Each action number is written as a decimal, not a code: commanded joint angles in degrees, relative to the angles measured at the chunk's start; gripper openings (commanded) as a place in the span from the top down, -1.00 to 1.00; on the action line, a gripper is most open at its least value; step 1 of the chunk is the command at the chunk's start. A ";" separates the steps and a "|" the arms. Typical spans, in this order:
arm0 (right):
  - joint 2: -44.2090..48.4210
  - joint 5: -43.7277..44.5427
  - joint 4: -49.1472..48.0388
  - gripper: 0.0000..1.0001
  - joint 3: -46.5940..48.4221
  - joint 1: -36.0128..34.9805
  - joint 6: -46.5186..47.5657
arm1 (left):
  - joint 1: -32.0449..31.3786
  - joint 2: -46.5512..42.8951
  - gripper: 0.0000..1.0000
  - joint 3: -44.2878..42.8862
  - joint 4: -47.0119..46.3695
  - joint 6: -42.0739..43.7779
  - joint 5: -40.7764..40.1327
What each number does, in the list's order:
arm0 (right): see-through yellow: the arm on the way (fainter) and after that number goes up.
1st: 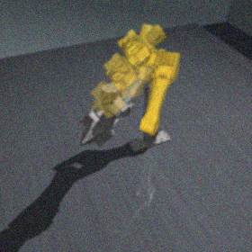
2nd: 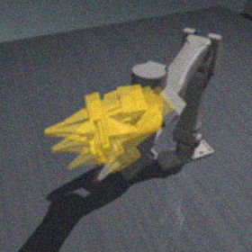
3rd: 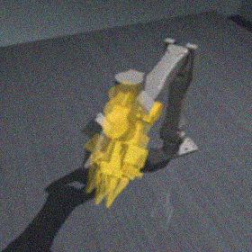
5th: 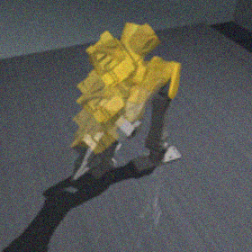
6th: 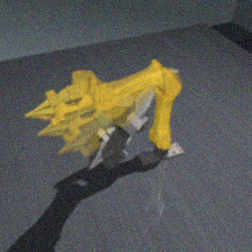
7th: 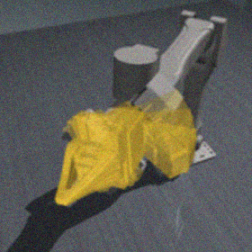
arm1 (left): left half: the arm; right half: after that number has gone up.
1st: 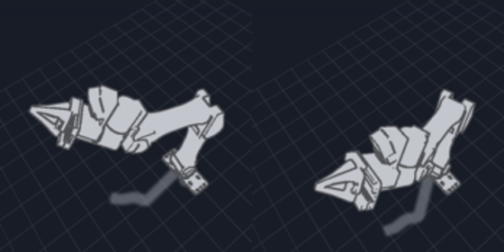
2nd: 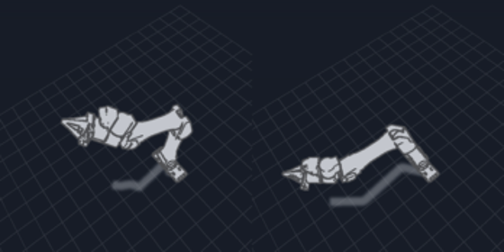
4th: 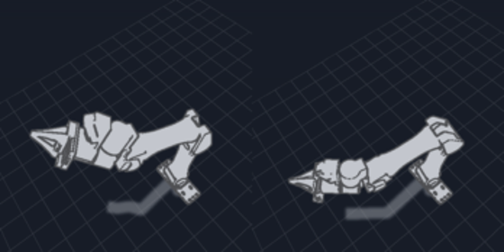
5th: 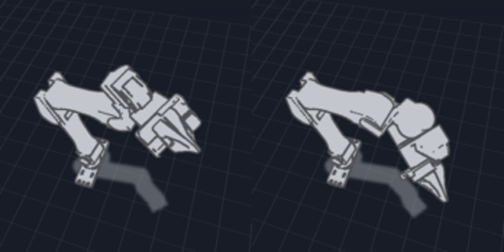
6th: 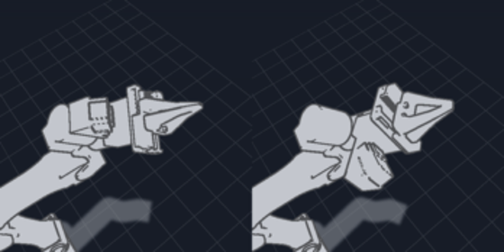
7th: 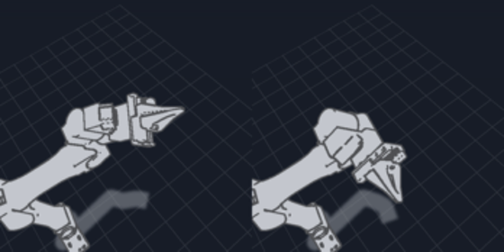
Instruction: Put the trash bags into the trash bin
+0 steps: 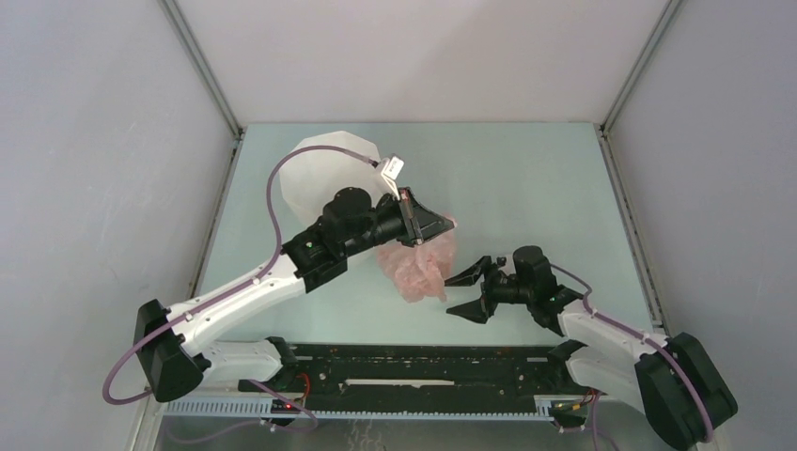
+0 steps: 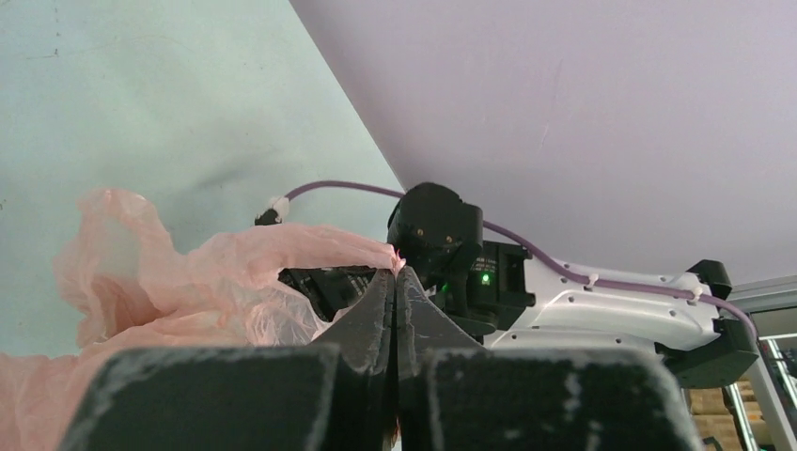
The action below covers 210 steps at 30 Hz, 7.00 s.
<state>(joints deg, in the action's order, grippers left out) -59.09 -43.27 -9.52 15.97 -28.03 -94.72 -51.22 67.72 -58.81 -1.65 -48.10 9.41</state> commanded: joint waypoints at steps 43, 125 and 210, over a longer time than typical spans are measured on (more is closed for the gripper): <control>-17.12 32.55 82.01 0.99 98.28 14.33 73.17 | -1.93 18.40 1.00 -52.91 33.29 18.59 -22.13; -20.89 -1.90 18.35 -0.35 25.99 3.15 63.98 | -5.47 -35.28 1.00 22.44 28.96 4.02 -20.60; 3.78 35.58 44.56 0.97 64.19 4.65 78.05 | -9.26 -3.27 1.00 -30.11 38.21 19.96 -42.59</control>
<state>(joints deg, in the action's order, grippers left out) -66.78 -11.88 43.55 111.42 -22.94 -14.52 -60.42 63.09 -102.45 27.11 -25.96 -27.88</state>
